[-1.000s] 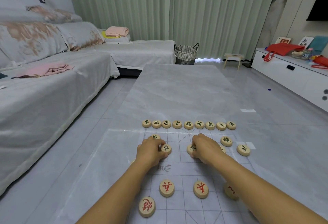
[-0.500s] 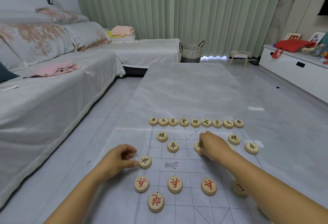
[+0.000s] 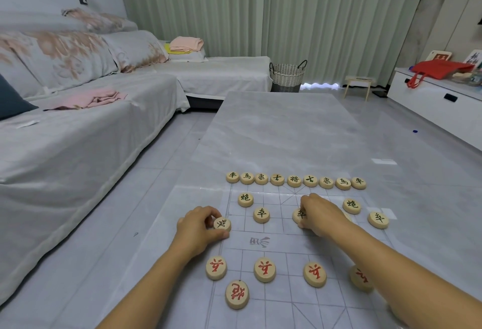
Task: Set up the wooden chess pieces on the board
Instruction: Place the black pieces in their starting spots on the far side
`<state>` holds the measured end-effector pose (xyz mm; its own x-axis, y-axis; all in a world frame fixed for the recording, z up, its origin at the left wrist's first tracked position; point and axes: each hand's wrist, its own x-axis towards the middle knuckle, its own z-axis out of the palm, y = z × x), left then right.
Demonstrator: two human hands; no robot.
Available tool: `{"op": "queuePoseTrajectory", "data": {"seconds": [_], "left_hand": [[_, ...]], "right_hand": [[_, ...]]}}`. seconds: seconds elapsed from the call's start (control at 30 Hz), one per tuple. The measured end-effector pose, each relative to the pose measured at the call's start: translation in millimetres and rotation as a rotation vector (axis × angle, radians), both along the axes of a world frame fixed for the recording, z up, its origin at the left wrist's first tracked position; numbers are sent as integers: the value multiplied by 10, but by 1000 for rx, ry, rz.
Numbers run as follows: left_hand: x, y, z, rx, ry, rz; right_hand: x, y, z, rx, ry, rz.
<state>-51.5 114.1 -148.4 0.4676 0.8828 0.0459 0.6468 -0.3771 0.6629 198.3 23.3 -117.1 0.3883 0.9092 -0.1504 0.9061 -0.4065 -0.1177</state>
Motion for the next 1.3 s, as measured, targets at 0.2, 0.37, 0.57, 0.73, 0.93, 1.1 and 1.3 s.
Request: {"op": "queuePoseTrajectory", "data": {"seconds": [0.2,0.37,0.57,0.73,0.93,1.1,1.3], "left_hand": [[209,125,-44,38,-19,162],[279,190,-78,53,-22,183],[278,193,-100,83,-20,191],[277,186,-125,106,-36,197],[292,189,-124,123,-12,203],[304,190,-128,132,2,205],[285,182,-141,128,7,186]], "right_hand": [[4,-5,-9,15,-2,6],[14,16,-13,10,4,4],[-5,0,-7,11,-1,4],[-9,3,-12,8,-7,-8],[-1,10,-16,-5,7,-18],[-9,-1,-6,-3,23,-19],[-16,-14,10,5,27,-14]]}}
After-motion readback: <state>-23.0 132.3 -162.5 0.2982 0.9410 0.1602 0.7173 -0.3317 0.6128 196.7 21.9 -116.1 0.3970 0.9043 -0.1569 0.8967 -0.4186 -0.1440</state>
